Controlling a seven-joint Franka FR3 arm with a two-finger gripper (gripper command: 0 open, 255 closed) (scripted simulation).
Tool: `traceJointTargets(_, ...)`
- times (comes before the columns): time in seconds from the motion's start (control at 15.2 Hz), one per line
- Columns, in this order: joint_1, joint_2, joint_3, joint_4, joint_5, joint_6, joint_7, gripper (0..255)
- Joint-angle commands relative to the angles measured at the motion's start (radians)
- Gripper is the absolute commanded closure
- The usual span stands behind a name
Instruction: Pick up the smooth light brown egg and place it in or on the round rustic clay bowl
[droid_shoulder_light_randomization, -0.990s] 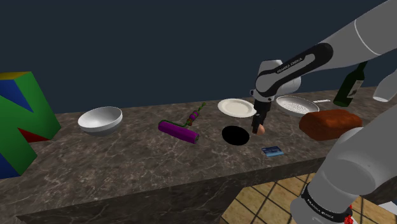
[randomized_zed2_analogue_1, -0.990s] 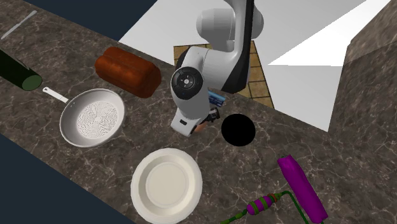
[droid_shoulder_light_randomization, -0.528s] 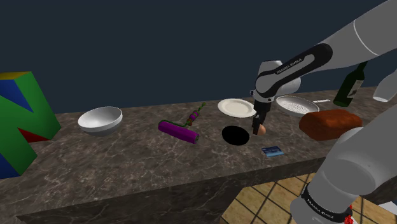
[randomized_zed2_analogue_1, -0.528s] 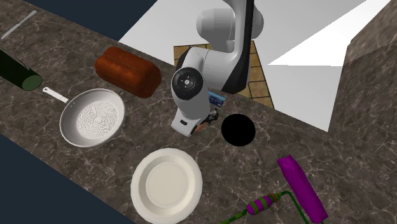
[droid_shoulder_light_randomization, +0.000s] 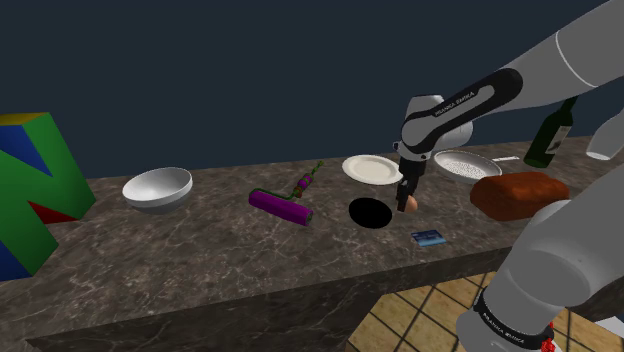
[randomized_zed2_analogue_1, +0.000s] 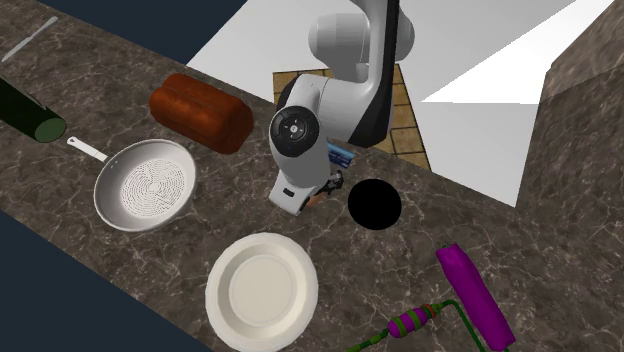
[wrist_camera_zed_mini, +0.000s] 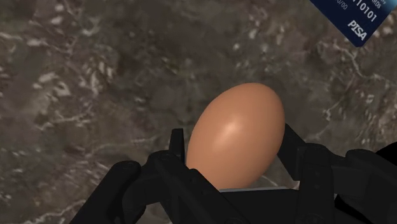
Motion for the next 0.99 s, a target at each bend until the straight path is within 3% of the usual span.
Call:
traceJointTargets(0.0, 0.0, 0.0, 0.0, 0.0, 0.0, 0.0, 0.0, 255)
traceJointTargets(0.92, -0.011, -0.132, 0.03, 0.099, -0.016, -0.229, 0.03, 255)
